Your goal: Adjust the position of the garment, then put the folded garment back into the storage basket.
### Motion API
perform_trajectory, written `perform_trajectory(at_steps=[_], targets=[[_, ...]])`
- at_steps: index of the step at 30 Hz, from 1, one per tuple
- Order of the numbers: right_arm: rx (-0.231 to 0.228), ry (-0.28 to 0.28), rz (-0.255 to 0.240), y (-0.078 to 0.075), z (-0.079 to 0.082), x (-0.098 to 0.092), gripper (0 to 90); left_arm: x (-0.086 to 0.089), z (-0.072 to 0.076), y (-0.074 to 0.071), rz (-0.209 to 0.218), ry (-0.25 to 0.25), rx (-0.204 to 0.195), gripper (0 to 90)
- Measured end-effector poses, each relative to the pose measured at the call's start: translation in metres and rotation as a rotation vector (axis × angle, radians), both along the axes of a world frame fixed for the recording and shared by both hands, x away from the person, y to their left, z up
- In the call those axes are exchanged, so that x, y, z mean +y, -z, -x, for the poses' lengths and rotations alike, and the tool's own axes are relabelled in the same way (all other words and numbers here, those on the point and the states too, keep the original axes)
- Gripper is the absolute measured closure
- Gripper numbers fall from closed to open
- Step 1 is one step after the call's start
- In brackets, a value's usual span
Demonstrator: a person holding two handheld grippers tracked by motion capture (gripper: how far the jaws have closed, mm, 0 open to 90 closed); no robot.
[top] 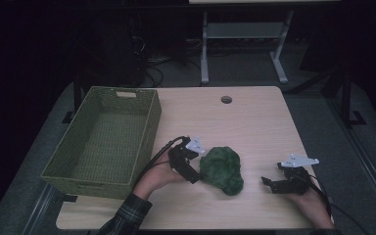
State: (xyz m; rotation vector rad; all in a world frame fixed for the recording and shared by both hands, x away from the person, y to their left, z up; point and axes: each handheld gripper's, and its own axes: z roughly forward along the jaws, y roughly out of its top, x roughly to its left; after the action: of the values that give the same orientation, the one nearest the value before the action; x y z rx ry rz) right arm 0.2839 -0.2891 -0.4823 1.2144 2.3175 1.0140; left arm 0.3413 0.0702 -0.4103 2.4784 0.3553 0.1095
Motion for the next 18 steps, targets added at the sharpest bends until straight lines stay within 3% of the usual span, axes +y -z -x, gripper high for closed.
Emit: perform_trajectory(at_steps=[10, 18], targets=[[0.000, 0.001, 0.000, 0.000, 0.000, 0.000, 13.8, -0.018, -0.009, -0.006, -0.026, 0.070, 0.008, 13.7], [-0.001, 0.002, 0.000, 0.000, 0.000, 0.000, 14.1, -0.031, -0.015, 0.002, -0.039, 0.114, 0.023, 13.2]])
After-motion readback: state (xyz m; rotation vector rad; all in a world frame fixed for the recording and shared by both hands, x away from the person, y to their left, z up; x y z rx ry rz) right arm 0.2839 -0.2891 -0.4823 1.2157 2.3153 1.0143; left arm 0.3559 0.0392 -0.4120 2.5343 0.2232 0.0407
